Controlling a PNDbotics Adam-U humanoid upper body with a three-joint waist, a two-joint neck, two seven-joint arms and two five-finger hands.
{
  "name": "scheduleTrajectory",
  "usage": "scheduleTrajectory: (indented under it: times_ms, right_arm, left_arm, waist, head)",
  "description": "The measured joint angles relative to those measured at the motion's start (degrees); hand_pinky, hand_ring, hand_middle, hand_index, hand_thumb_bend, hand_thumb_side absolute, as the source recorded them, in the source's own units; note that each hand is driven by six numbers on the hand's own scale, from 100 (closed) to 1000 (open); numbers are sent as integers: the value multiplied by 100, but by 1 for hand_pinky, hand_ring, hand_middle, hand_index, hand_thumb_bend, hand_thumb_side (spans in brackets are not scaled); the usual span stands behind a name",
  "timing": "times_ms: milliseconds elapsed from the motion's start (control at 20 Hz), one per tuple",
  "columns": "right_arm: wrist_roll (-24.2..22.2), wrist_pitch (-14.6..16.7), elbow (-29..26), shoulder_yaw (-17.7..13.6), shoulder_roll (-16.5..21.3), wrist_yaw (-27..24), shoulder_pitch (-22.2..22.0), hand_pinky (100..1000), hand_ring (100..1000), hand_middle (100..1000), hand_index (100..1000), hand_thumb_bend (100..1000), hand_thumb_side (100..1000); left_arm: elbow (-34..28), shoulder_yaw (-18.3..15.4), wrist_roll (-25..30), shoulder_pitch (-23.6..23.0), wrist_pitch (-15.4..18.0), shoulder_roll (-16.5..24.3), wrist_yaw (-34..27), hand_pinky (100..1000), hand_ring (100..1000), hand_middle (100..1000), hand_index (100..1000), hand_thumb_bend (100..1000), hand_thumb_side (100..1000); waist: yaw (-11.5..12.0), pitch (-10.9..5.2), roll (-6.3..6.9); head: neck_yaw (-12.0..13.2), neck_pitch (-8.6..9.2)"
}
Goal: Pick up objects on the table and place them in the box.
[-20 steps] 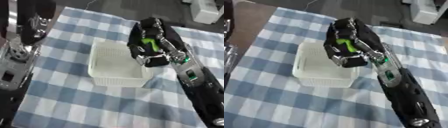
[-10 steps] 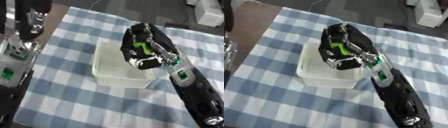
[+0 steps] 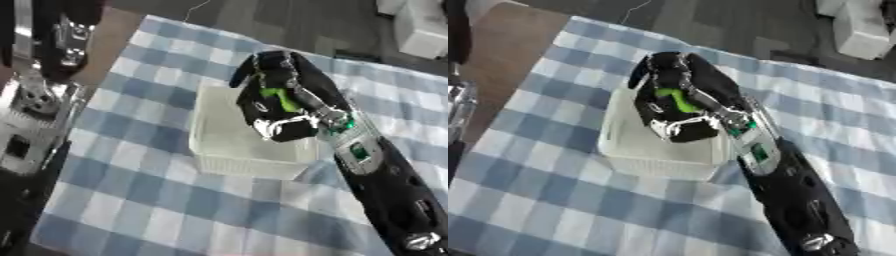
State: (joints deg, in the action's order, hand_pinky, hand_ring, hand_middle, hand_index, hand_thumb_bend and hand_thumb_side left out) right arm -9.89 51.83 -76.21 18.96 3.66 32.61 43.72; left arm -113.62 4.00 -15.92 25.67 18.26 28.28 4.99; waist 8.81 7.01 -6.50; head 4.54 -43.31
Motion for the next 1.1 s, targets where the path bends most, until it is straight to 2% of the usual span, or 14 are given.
scheduleTrajectory:
  times_ms: [50,100,150,200,300,400,700,900,1000,1100]
  right_arm:
    - [-39,-4,10,0,0,40,0,463,691,772,689,244,505]
    - [-75,-12,15,0,0,87,0,575,730,801,716,258,584]
    - [-108,-22,16,0,0,133,0,588,734,803,719,266,587]
    - [-139,-30,20,0,0,171,0,658,754,822,737,230,732]
    - [-182,-48,53,0,-1,214,-2,694,768,832,747,216,827]
    - [-218,-65,89,-1,-1,218,-4,705,774,838,752,208,877]
    - [-286,-108,143,-19,-1,207,-9,711,779,842,768,226,930]
    - [-320,-141,158,-34,0,164,-36,700,780,844,783,213,930]
    - [-321,-142,158,-44,24,94,-105,670,779,837,813,153,910]
    - [-318,-148,157,-84,182,-108,-303,589,765,815,841,120,890]
  left_arm:
    - [0,0,3,2,-2,0,-1,459,845,927,988,475,768]
    - [0,0,9,2,-6,0,-2,459,844,927,987,475,768]
    - [0,0,12,2,-6,0,-2,459,844,927,987,475,768]
    - [0,0,17,2,-4,0,-3,459,845,927,987,475,768]
    - [0,0,20,2,-2,0,-3,457,845,927,987,475,768]
    - [0,0,20,2,-2,0,-3,457,845,927,987,476,767]
    - [0,0,21,2,-2,0,-3,457,845,927,987,475,768]
    - [0,0,20,2,-2,0,-3,458,845,927,987,475,768]
    - [0,0,20,1,-2,0,-3,458,845,927,987,475,768]
    - [0,-1,17,-7,-5,0,-3,458,845,927,987,474,768]
  waist:
    - [0,0,-1]
    - [0,0,-1]
    - [1,0,-1]
    - [2,0,-2]
    - [5,0,-2]
    - [5,0,-2]
    - [1,0,-2]
    - [-8,-4,-2]
    - [-28,-12,-2]
    - [-52,-27,-3]
  head:
    - [1,16]
    - [1,22]
    - [1,22]
    - [2,22]
    - [3,22]
    - [7,22]
    - [11,22]
    - [52,22]
    - [56,23]
    - [86,48]
